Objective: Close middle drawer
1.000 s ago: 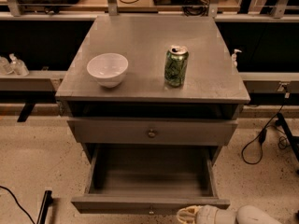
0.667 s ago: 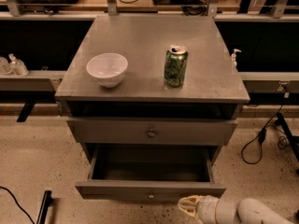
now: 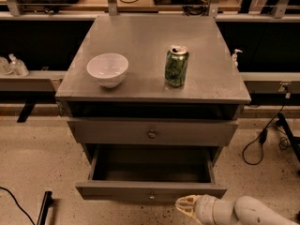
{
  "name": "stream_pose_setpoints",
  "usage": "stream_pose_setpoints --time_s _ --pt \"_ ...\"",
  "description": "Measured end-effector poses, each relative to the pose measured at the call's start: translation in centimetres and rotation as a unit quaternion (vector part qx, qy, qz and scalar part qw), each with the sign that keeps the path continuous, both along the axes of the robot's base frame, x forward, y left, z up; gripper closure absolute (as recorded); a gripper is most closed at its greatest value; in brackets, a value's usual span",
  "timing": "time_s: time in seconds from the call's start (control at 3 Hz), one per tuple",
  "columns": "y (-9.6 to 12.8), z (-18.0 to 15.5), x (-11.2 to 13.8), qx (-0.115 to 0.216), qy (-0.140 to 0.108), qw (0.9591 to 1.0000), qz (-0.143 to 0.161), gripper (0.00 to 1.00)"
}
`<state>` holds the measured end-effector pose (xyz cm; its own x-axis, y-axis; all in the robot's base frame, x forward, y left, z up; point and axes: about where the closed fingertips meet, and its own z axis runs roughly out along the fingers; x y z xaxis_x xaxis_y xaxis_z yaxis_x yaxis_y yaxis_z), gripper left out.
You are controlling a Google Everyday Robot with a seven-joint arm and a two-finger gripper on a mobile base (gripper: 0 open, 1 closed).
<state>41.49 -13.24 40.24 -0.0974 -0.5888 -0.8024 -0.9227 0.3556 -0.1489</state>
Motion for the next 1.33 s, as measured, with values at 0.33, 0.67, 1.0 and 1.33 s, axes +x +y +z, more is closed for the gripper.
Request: stream_pose_setpoints --time_s 0.33,0.67,1.0,1.33 --pt "1.6 0.3 2.3 -0.013 -0.02 0.9997 0.008 1.0" --pt "2.9 1.1 5.2 -0.022 -0.048 0.9986 0.004 1.0" --pt "2.9 1.1 5.1 -0.022 -0.048 0.9986 0.004 1.0" --pt "3.8 1.2 8.7 -0.028 -0.064 0.9975 -0.01 1.0"
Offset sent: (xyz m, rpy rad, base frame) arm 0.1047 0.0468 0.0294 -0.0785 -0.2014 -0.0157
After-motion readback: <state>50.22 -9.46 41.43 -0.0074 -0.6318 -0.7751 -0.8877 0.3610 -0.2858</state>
